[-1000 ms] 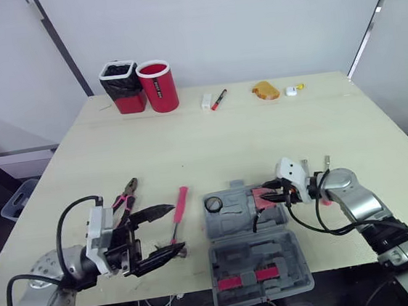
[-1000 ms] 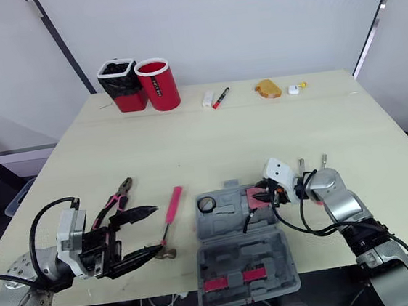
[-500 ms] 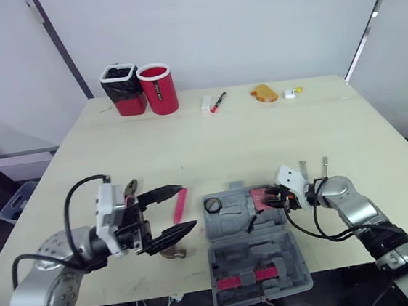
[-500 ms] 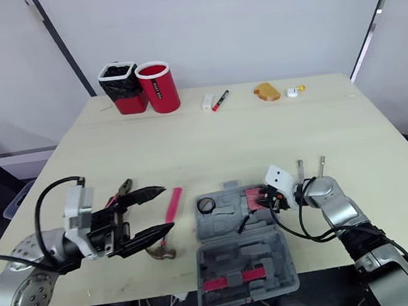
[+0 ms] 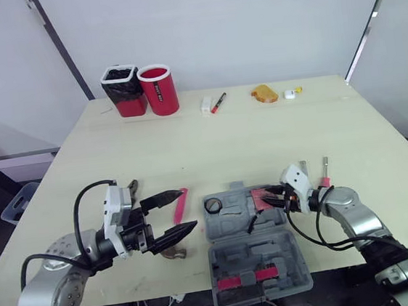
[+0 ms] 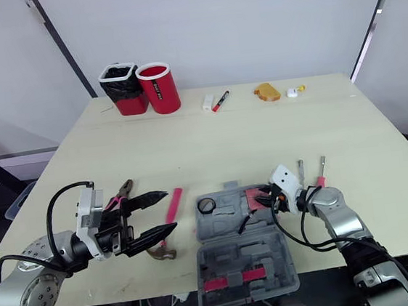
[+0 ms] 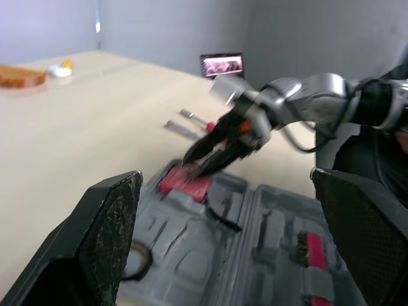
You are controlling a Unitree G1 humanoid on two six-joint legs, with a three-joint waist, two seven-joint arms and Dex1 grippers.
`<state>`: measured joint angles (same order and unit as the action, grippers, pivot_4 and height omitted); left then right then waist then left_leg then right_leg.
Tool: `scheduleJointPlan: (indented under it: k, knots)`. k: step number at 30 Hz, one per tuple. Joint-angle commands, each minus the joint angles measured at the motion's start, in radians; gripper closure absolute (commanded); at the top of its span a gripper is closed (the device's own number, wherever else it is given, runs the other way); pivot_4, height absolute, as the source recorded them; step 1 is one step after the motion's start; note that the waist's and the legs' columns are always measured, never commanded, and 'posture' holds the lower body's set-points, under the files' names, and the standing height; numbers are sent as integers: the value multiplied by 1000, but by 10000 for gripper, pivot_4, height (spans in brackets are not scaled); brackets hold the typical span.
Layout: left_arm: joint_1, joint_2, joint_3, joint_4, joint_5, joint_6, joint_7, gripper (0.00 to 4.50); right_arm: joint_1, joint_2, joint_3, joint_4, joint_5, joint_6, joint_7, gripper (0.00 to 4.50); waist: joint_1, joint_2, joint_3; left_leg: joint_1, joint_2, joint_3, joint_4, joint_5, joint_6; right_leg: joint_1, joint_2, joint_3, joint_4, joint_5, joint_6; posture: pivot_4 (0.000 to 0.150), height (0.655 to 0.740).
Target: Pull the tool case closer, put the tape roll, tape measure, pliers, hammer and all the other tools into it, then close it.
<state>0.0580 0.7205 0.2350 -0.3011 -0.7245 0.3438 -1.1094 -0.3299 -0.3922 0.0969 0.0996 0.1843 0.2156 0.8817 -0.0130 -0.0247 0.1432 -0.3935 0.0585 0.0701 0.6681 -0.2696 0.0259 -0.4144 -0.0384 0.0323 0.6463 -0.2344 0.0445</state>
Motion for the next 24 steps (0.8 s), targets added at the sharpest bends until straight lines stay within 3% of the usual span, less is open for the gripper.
scheduleJointPlan:
  k: [1, 3, 5, 6, 11, 17, 24]
  knots:
    - [39, 0, 55, 18, 1, -19, -6, 0, 82, -73, -72, -137, 63, 19, 30, 29757, 2, 0, 0, 0, 0, 0, 0, 0, 0, 0, 0, 0, 0, 0, 0, 1500, 7400]
    - [71, -1, 76, 36, 2, -34, -20, 0, 155, -106, -117, -202, 101, 25, 32, 24694, 2, -1, 0, -1, 0, 0, -1, 0, 0, 0, 0, -1, -4, 0, 0, 1500, 7400]
    - [101, -7, 103, 75, 6, -55, -35, 0, 235, -151, -157, -243, 108, 4, 45, 23436, 2, 0, 0, -2, 0, -1, -1, 0, 0, 0, 0, -2, -5, 0, 0, 1500, 7400]
    - [115, -8, 116, 100, 11, -71, -46, 0, 279, -175, -178, -263, 112, -8, 57, 17761, 2, 0, 0, -2, 0, 0, -1, 0, 0, 0, -1, -2, -5, -3, -4, 1500, 7400]
    - [196, -16, 197, 247, 39, -155, -98, 0, 560, -255, -393, -357, 212, -17, 90, 206, 5, 0, 1, -1, 0, -1, 0, 0, 0, 1, -1, -2, -4, -3, -4, 1500, 7400]
    - [266, -20, 251, 354, 72, -215, -120, 0, 763, -273, -580, -368, 273, -49, 121, 206, 0, -1, 1, 1, 4, -2, 1, -1, 0, 0, -2, -2, -4, -5, 0, 1500, 7400]
    - [194, -22, 257, 458, 80, -228, -103, 0, 791, -268, -620, -338, 301, -74, 136, 206, 3, -1, 1, 0, 4, -3, 0, -1, 0, -1, -4, -2, -4, -4, -1, 1500, 7400]
